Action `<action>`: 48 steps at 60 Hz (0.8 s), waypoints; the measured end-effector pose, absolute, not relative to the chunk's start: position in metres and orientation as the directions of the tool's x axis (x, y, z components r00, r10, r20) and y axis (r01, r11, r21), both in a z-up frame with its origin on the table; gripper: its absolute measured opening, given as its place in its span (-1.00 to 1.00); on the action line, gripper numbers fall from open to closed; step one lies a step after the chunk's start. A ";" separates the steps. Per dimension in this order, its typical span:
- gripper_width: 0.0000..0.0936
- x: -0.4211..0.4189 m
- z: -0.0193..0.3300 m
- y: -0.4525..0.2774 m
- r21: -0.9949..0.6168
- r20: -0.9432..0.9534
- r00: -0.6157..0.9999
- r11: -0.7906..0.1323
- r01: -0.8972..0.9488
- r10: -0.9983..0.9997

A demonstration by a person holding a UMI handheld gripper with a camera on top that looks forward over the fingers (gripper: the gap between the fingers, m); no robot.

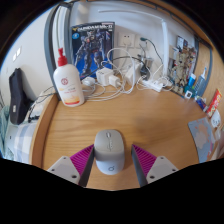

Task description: Arrange mouse

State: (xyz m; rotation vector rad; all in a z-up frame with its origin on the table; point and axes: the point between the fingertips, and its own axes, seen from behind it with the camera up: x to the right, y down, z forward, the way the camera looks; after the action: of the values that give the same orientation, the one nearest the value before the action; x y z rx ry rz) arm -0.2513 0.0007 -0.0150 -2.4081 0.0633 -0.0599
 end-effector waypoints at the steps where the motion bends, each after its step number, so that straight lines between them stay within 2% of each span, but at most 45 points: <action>1: 0.50 -0.249 -0.015 0.004 -0.670 0.029 0.997 -0.742 -0.029 -0.066; 5: 0.48 -0.241 -0.014 0.014 -0.673 0.043 0.996 -0.739 -0.032 -0.083; 12: 0.29 -0.234 -0.016 0.023 -0.673 0.030 0.993 -0.737 -0.063 -0.111; 24: 0.12 -0.232 -0.016 0.025 -0.692 -0.024 0.987 -0.710 -0.132 -0.160; 32: -0.18 -0.231 -0.016 0.024 -0.716 -0.050 0.983 -0.680 -0.159 -0.177; 48: -0.22 -0.236 -0.017 0.027 -0.708 -0.058 0.998 -0.704 -0.058 -0.023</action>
State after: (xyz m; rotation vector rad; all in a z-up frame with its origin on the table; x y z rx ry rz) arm -0.2356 0.0266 -0.0166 -2.3514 0.0558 0.0569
